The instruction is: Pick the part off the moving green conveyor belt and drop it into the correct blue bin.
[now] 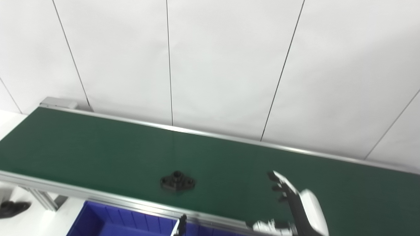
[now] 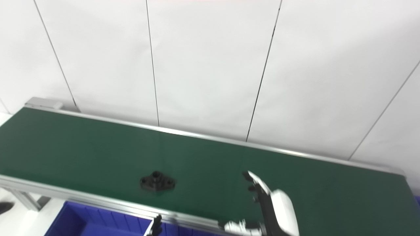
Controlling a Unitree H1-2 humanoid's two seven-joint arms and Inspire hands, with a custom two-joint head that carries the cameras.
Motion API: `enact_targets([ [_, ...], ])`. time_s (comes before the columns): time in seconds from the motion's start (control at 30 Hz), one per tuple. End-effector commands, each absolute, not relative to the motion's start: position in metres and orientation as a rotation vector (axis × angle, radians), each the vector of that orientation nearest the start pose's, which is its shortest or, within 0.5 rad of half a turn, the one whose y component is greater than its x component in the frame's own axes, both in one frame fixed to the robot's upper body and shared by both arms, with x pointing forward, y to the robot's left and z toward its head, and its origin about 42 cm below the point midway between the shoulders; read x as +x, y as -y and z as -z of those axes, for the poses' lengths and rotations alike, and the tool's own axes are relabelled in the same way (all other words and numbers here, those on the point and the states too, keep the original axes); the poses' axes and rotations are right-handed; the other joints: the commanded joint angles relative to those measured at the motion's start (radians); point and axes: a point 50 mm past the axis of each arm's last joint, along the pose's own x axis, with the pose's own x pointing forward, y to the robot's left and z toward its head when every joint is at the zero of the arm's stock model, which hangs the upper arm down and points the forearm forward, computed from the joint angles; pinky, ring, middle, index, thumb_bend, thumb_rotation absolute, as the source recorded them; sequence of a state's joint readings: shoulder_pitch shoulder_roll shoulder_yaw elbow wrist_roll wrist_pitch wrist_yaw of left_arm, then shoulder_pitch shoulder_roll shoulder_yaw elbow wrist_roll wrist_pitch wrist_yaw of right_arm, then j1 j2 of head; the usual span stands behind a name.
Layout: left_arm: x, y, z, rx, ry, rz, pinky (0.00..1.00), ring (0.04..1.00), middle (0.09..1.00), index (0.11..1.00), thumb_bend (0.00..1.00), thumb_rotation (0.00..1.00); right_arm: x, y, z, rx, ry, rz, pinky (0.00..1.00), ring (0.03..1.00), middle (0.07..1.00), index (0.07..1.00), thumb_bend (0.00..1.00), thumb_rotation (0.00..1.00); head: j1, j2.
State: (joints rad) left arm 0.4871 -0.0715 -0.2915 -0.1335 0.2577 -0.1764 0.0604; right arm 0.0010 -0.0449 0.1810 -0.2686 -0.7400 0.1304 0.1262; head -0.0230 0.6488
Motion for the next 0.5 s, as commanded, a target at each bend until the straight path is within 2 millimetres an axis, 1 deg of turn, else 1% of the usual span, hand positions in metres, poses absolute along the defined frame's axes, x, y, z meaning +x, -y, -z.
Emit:
enact_targets([
  [0.0, 0.126, -0.104, -0.082, 0.000, -0.039, 0.129, 0.96, 0.971, 1.000, 1.000, 0.78, 0.98, 0.295, 0.160, -0.172, -0.800, 0.177, -0.163, 0.56, 0.690, 0.796, 0.828, 0.98, 0.26, 0.002, 0.005],
  [0.13, 0.125, -0.103, -0.085, 0.001, -0.039, 0.128, 0.96, 0.967, 1.000, 1.000, 0.79, 0.98, 0.315, 0.141, -0.176, -0.843, 0.147, -0.217, 0.55, 0.694, 0.794, 0.825, 0.98, 0.27, 0.006, 0.015],
  [0.2, 0.125, -0.102, -0.086, 0.001, -0.037, 0.130, 0.96, 0.967, 1.000, 1.000, 0.78, 0.99, 0.323, 0.133, -0.177, -0.864, 0.129, -0.238, 0.52, 0.685, 0.794, 0.827, 0.98, 0.28, 0.010, 0.021],
  [0.33, 0.124, -0.100, -0.087, -0.002, -0.030, 0.133, 0.95, 0.963, 1.000, 1.000, 0.76, 0.99, 0.336, 0.118, -0.173, -0.884, 0.094, -0.279, 0.48, 0.674, 0.797, 0.823, 0.99, 0.28, 0.016, 0.029],
  [0.47, 0.123, -0.097, -0.089, -0.006, -0.033, 0.139, 0.95, 0.963, 1.000, 1.000, 0.73, 0.99, 0.346, 0.105, -0.169, -0.929, 0.081, -0.316, 0.48, 0.665, 0.781, 0.816, 0.98, 0.29, 0.024, 0.035],
])
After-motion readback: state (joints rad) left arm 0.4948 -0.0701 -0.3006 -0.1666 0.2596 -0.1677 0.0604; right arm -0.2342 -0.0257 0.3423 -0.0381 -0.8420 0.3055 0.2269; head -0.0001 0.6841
